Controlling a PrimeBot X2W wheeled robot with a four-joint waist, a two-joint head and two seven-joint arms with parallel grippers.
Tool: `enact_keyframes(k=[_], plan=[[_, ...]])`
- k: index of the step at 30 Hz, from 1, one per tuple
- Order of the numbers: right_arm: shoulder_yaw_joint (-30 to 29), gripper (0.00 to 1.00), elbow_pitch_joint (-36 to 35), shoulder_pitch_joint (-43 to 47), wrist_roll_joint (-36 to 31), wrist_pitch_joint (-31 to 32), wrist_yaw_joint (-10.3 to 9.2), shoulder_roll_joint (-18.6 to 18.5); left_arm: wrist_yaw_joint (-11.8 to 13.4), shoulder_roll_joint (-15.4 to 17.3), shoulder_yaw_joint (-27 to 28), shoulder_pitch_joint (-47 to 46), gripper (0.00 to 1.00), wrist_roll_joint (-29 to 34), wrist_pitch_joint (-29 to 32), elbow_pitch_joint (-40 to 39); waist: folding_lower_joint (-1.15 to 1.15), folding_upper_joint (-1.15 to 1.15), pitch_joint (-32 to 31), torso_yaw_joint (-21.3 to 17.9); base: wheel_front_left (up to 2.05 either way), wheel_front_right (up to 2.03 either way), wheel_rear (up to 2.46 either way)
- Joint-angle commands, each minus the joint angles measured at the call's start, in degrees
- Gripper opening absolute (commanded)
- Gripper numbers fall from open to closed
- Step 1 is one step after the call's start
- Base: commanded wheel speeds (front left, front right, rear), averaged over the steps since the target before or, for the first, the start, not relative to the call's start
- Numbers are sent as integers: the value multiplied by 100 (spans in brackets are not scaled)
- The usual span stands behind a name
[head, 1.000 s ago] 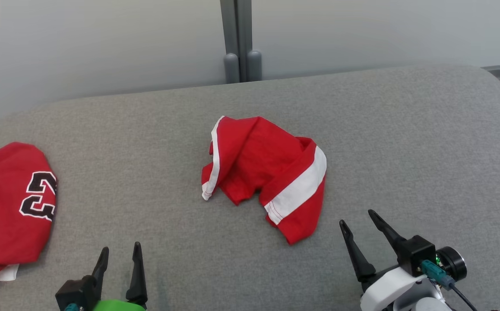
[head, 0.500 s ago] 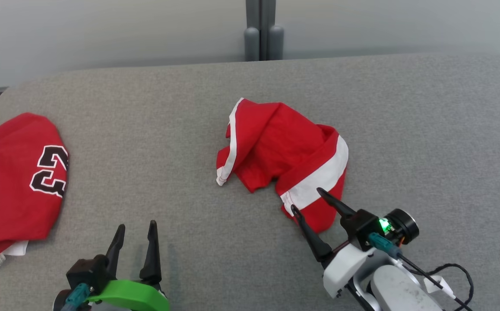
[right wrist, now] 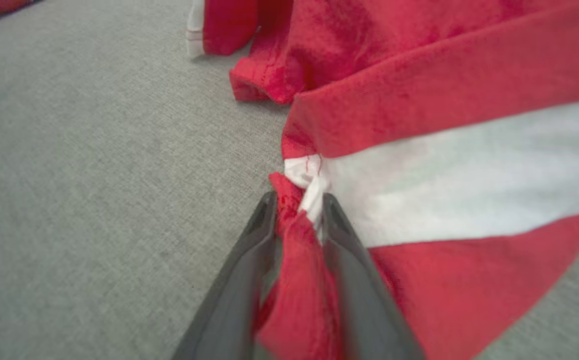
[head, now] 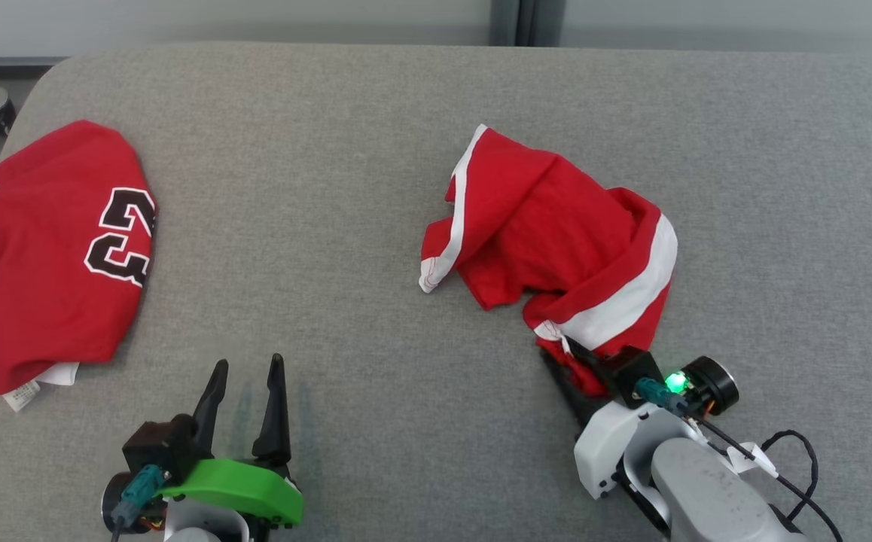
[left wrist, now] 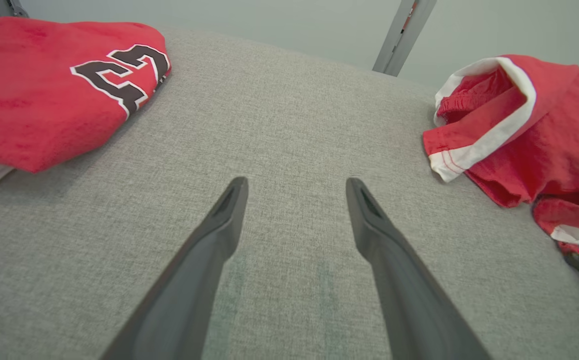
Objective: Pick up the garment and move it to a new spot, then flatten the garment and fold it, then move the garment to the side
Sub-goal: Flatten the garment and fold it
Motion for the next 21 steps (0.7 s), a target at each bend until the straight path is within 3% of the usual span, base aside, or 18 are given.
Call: enact_keyframes(k=[1,7,13,21], plan=[[3,0,94,64,61,57,2,-24,-15,16,0,-92,100,-4,5,-4,0,0,86,79,0,0,0],[-261,0,-439,229,223,28,1,-20,-15,16,25,2,100,27,5,31,0,0,-37,-13,0,0,0],[-812,0,-1547,483,567,24,-1,-31,-15,17,-17,148,100,19,4,61,0,0,-271,-143,0,0,0],[-2911,0,-2947,166,1352,22,-1,-21,-15,18,-89,254,100,62,5,94,0,0,-486,-283,0,0,0]])
